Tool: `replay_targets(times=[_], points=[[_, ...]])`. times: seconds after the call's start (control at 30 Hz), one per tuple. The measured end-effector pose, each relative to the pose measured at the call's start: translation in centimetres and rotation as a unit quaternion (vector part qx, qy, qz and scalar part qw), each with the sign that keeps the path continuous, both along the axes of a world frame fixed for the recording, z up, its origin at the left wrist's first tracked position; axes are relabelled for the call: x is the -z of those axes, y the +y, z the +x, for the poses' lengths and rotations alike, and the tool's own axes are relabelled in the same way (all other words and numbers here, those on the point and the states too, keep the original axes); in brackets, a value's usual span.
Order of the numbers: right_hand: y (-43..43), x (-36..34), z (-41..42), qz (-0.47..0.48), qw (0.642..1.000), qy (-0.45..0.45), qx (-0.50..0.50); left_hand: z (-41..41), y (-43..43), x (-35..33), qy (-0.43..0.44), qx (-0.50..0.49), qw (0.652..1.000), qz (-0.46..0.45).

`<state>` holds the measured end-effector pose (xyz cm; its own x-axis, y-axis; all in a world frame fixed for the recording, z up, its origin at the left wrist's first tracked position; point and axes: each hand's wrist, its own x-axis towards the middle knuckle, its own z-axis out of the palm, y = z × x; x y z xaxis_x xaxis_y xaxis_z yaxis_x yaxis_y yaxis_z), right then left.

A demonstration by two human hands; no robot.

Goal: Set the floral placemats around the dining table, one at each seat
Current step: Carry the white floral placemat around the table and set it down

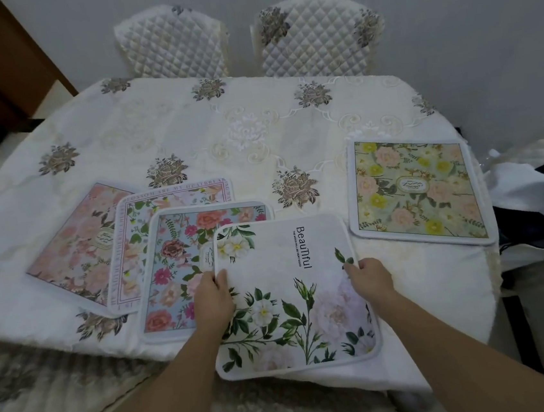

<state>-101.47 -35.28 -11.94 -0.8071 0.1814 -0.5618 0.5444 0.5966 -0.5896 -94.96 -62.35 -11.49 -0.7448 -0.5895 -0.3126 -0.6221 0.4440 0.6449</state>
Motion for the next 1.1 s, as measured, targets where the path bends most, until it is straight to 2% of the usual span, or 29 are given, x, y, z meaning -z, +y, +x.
replay_targets(times=[0.23, 0.47, 0.73, 0.9, 1.1], points=[[-2.5, -2.5, 0.4, -0.090, 0.993, 0.050, -0.051, 1.5, -2.5, -2.7, 0.018, -0.025, 0.999, -0.025], [-4.5, -9.2, 0.0, -0.064, 0.975, 0.185, -0.103, 2.9, -3.6, -8.2, 0.089, -0.030, 0.995, -0.016], [-6.1, -13.9, 0.9, -0.086, 0.951, 0.252, -0.156, 6.7, -4.5, -13.2, 0.194, -0.091, 0.977, 0.022], [-8.6, -15.0, 2.5, -0.103, 0.938, 0.245, -0.224, 12.0, -5.0, -15.3, 0.176, -0.153, 0.971, -0.047], [-13.5, -16.0, 6.1, -0.130, 0.900, 0.261, -0.324, 19.8, -6.2, -16.3, 0.140, -0.249, 0.951, -0.120]])
